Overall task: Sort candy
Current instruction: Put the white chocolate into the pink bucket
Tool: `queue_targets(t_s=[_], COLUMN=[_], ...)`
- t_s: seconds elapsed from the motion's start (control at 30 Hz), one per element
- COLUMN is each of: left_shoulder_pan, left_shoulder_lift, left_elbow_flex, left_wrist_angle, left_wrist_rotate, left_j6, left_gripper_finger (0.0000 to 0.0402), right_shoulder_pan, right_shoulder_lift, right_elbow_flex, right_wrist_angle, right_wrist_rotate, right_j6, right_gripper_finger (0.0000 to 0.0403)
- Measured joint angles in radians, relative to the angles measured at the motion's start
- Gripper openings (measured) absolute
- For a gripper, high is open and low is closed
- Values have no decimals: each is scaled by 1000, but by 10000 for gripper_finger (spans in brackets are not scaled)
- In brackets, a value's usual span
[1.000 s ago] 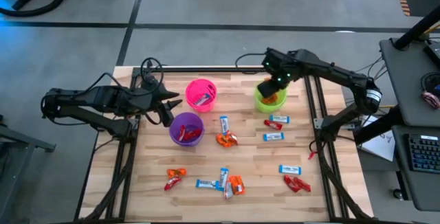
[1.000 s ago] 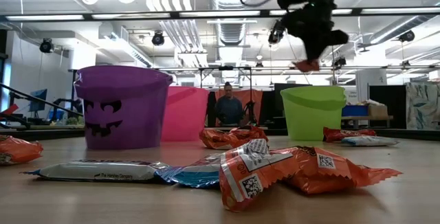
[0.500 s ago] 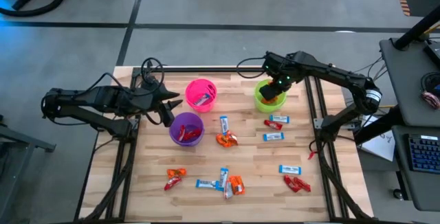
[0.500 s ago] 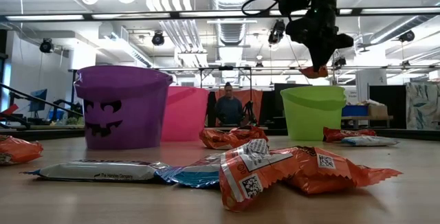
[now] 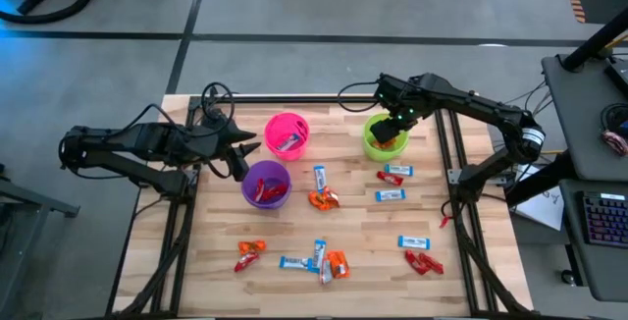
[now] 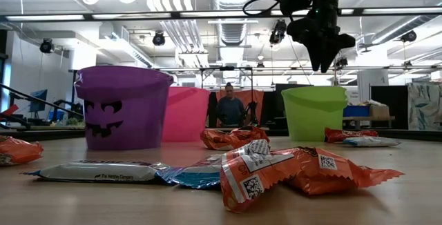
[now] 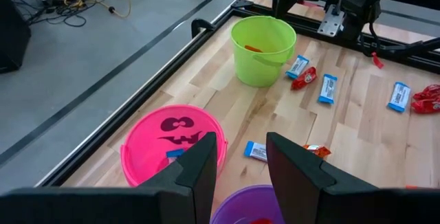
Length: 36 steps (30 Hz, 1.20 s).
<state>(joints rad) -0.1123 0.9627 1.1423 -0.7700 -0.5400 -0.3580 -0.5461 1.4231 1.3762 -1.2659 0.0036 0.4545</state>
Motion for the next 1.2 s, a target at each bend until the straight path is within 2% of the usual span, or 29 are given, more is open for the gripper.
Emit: queue_targets(t_s=[0.27,0.37,0.47,0.53,0.8,0.9,1.03,1.2], left_shoulder_pan=[0,0,0,0,0,0,0,0], left_shoulder_lift=[0,0,0,0,0,0,0,0], left_elbow_flex=[0,0,0,0,0,0,0,0], left_wrist_angle=[0,0,0,0,-1,-1,-7,-12], left_wrist_rotate=[0,0,0,0,0,0,0,0], left_j6=[-18,-18,-18,-18,-18,-18,-18,-18], left_gripper_finger=[111,111,111,111,111,111,111,111], right_shoulder_pan=[2,14,51,98,329,401,464,504], right_shoulder_lift=[-7,-8,-14,-20,-14,-8,-10,-10], right_elbow_flex=[70,122,152,157,143,124,72,-30], right_wrist_angle=[-61,-85,-90,-89,-86,-69,9,132], right_wrist_rotate=[-28,-116,-268,-313,-316,-278,-223,-210], right_j6=[10,-4,-110,-185,-404,-468,-515,-518], right_gripper_finger=[149,145,144,144,147,152,156,152])
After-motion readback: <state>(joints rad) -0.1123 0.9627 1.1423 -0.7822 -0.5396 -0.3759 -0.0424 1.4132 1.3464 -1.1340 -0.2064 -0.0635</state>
